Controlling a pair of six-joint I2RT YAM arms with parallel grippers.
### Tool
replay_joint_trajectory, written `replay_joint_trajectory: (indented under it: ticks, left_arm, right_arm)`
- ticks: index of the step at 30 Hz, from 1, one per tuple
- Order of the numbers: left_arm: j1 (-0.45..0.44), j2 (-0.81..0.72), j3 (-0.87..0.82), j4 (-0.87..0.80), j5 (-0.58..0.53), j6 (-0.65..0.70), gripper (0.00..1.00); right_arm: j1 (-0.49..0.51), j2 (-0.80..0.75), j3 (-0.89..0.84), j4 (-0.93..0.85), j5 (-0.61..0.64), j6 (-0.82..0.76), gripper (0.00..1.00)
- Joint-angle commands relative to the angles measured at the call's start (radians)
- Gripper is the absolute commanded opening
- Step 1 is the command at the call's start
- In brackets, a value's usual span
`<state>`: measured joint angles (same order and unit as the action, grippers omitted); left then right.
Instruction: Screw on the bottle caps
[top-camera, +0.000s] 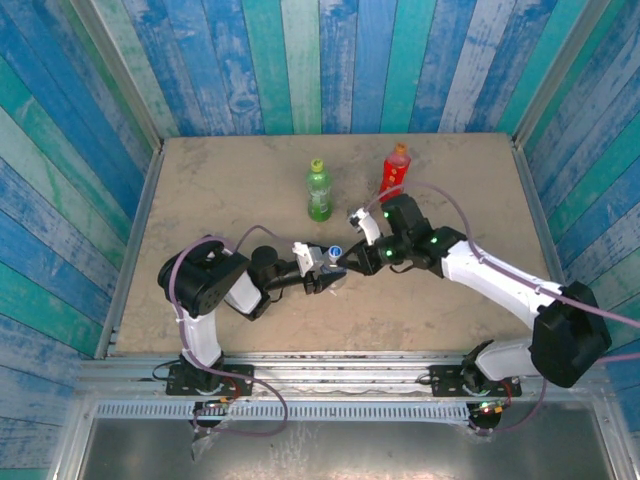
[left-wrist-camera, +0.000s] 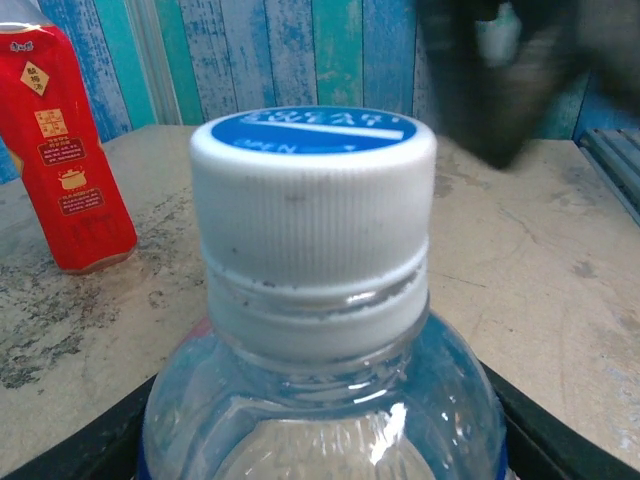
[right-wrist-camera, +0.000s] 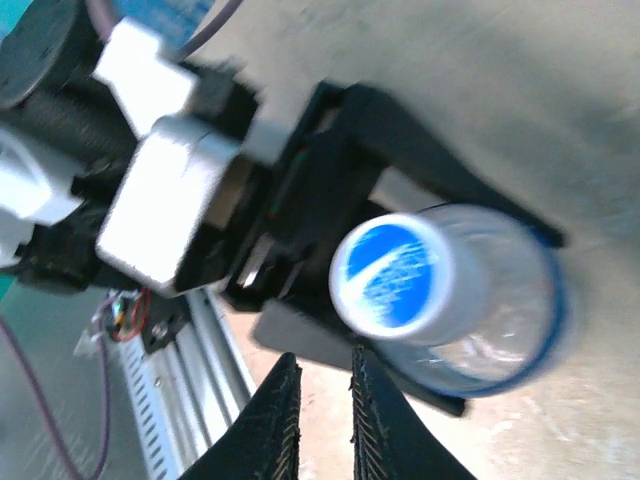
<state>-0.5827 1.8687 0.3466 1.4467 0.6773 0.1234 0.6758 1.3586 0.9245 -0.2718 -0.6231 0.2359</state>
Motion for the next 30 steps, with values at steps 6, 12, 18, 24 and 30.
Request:
replay_joint_trajectory:
  ticks: [6,12,18,24,30]
  left_arm:
    - [-0.003,-0.054,-0.008,-0.027,-0.006,0.003,0.62]
    - [-0.003,-0.048,-0.007,-0.024,0.002,0.004,0.62]
    - [-0.004,-0.053,-0.007,-0.032,0.004,0.007,0.62]
    - [-0.004,-0.056,-0.005,-0.045,0.010,0.009,0.62]
    - [-0.004,-0.062,-0.003,-0.058,0.010,0.012,0.62]
  right_arm:
    - [0.008,-0.079,-0.001,-0.023,0.093,-0.008,0.28]
    - [-0.036,-0.005,0.064,0.008,0.104,0.012,0.36]
    - [-0.052,0.097,0.138,0.010,0.044,-0.010,0.33]
    - [-0.052,0.122,0.126,0.008,-0.041,-0.010,0.28]
    - [-0.051,0.070,0.027,0.045,-0.126,0.010,0.25]
